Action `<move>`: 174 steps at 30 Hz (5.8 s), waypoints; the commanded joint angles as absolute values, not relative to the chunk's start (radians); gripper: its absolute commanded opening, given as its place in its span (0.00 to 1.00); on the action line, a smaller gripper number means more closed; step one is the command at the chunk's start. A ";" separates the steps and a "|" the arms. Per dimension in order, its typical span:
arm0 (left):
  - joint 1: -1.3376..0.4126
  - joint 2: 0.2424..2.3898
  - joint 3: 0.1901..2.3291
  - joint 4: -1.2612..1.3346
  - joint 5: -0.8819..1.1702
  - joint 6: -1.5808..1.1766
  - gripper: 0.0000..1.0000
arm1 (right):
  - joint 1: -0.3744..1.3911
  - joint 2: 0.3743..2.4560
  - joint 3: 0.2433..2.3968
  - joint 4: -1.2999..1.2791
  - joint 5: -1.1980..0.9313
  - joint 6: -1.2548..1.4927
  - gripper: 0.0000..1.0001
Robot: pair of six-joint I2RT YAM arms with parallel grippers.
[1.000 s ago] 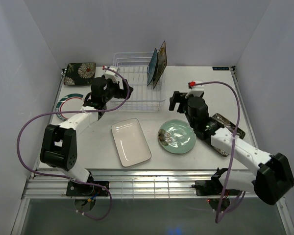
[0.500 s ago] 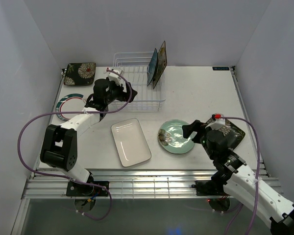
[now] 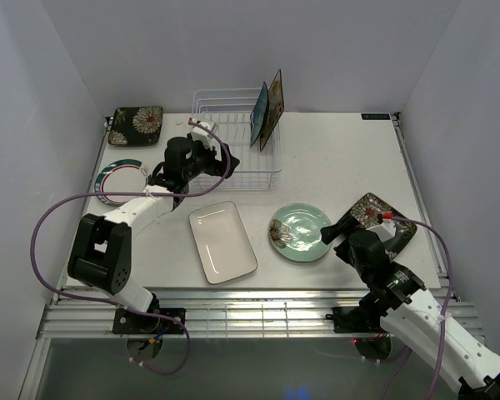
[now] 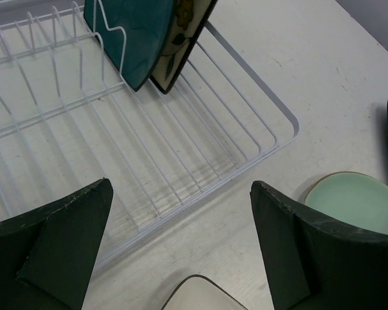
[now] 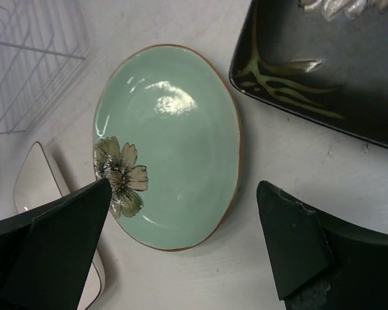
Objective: Load the plates into the dish rack
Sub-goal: Pick up the plate at the center of the board, then insert the plate into the dish rack.
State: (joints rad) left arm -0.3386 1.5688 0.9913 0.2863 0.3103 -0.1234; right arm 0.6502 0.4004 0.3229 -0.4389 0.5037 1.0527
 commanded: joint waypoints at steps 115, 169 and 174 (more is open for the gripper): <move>-0.422 1.497 0.966 0.304 0.137 -0.041 0.98 | 0.334 0.395 0.518 -0.043 0.071 0.796 0.08; -0.342 1.540 0.996 0.304 0.035 -0.130 0.97 | 0.635 1.868 1.896 0.152 0.619 0.281 0.08; -0.342 1.545 0.997 0.304 0.037 -0.130 0.97 | 0.675 1.982 2.028 0.164 0.742 0.170 0.08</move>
